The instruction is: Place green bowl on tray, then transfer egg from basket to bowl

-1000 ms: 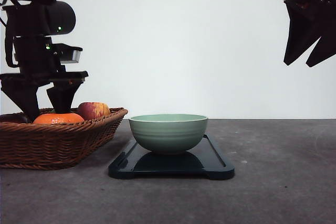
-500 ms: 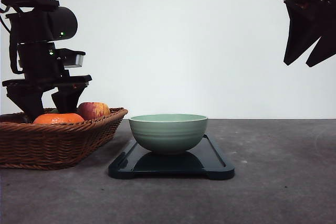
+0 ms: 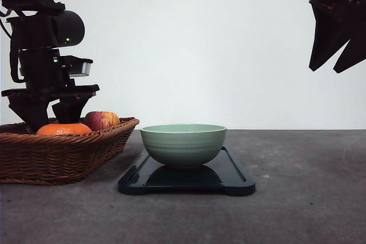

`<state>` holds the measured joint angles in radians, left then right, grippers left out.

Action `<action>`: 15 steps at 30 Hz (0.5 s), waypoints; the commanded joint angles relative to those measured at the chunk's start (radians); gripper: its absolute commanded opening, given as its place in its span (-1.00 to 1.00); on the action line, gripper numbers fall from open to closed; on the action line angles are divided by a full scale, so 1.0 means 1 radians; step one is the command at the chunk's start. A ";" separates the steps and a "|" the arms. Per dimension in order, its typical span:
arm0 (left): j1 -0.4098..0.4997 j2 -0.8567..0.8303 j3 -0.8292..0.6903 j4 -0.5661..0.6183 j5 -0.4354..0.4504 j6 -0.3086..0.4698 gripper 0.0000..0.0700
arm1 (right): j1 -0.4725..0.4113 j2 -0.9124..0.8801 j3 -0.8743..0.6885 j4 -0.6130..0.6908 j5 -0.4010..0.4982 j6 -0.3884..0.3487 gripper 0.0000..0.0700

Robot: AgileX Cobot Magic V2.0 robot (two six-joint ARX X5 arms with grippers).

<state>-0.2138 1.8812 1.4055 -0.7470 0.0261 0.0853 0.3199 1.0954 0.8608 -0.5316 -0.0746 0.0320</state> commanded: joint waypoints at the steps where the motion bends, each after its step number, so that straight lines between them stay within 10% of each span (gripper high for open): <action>1: -0.003 0.023 0.023 -0.003 0.003 0.001 -0.16 | 0.004 0.008 0.007 0.007 0.005 0.013 -0.18; 15: -0.002 0.023 0.024 -0.016 0.000 0.001 -0.47 | 0.004 0.008 0.007 0.006 0.005 0.013 -0.18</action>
<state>-0.2138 1.8812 1.4055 -0.7628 0.0257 0.0853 0.3199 1.0954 0.8608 -0.5316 -0.0742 0.0338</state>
